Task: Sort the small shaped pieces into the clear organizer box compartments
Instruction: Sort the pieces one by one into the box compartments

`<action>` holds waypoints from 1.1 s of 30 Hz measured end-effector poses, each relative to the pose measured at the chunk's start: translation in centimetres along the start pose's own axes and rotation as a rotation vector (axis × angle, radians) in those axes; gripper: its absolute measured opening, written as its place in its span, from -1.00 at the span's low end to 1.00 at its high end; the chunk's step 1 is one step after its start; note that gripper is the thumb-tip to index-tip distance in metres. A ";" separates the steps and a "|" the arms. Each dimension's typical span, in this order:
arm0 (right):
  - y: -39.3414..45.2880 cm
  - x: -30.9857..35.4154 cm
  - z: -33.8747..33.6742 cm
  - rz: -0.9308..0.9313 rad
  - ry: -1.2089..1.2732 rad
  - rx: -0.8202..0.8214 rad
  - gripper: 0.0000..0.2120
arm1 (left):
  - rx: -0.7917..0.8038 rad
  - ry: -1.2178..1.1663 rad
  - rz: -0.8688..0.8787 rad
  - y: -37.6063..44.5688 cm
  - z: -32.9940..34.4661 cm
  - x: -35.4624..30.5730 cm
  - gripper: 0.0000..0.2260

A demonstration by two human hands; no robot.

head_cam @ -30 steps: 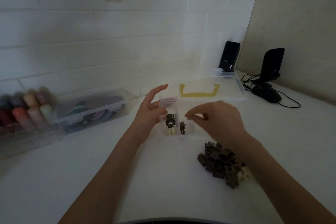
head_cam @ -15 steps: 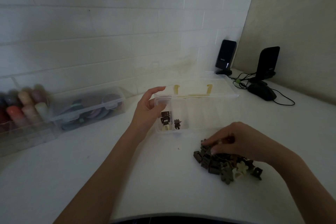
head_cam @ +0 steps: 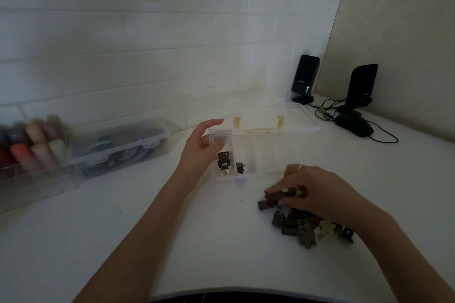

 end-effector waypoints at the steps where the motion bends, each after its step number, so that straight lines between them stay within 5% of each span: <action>1: 0.0 0.1 0.1 -0.001 -0.019 0.000 -0.73 | -0.007 0.003 -0.002 0.0 0.0 0.0 -0.56; 10: -0.2 0.8 0.6 -0.016 -0.046 -0.119 -0.83 | -0.021 0.032 -0.010 -0.1 -0.1 -0.2 -0.54; 24: 0.0 1.1 -0.1 0.319 0.726 -0.315 -0.91 | -0.024 0.039 -0.011 -0.1 -0.1 -0.3 -0.59; 33: 1.6 2.5 -0.4 0.255 0.784 -0.347 -0.83 | -0.037 0.047 -0.003 -0.1 0.1 -0.4 -0.67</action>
Point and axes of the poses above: each hand's wrist, its own y-axis towards the middle knuckle, its own z-axis out of the palm, x = y × z, the point moved 4 cm from there along y, towards the middle knuckle, and after that the axes turned 13 degrees about -x, right-handed, at the moved point
